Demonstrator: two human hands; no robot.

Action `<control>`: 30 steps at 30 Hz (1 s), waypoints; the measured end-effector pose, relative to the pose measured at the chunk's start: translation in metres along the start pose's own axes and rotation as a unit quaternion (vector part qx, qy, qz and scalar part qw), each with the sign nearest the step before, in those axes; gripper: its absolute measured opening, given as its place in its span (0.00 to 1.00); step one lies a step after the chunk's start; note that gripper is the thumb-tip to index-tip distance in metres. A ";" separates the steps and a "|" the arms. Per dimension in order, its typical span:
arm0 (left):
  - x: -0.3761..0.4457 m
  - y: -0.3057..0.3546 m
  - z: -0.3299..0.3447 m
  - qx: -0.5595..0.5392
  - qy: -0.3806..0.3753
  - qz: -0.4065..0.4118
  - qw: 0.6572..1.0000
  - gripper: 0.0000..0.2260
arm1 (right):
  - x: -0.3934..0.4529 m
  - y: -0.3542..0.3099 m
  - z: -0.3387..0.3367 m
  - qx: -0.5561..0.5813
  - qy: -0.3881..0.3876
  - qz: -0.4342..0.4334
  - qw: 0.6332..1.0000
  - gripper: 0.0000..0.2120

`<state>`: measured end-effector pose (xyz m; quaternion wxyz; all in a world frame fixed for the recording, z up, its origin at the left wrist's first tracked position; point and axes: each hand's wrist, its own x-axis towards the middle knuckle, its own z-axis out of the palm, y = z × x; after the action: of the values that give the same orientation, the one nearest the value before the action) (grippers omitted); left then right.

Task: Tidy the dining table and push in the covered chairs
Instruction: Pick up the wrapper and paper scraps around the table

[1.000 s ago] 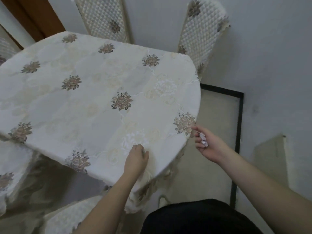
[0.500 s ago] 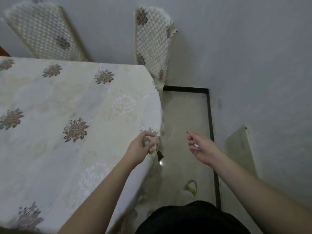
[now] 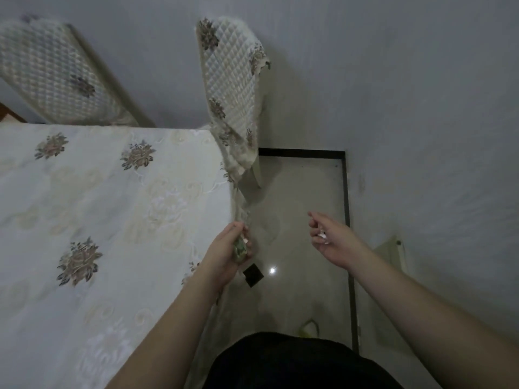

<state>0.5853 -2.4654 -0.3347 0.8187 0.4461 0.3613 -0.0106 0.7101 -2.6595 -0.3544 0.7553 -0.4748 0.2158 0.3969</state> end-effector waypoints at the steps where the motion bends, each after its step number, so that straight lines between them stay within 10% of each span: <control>1: 0.005 0.003 0.006 -0.007 0.007 -0.002 1.000 0.09 | 0.006 -0.008 0.002 0.014 -0.008 0.009 1.000 0.03; 30: 0.288 0.128 0.074 -0.107 -0.045 -0.076 0.990 0.06 | 0.241 -0.141 0.053 0.091 0.021 0.070 0.993 0.16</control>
<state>0.8843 -2.3551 -0.3899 0.8742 0.3262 0.3558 -0.0537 0.9637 -2.5505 -0.4230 0.7613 -0.3960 0.2993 0.4172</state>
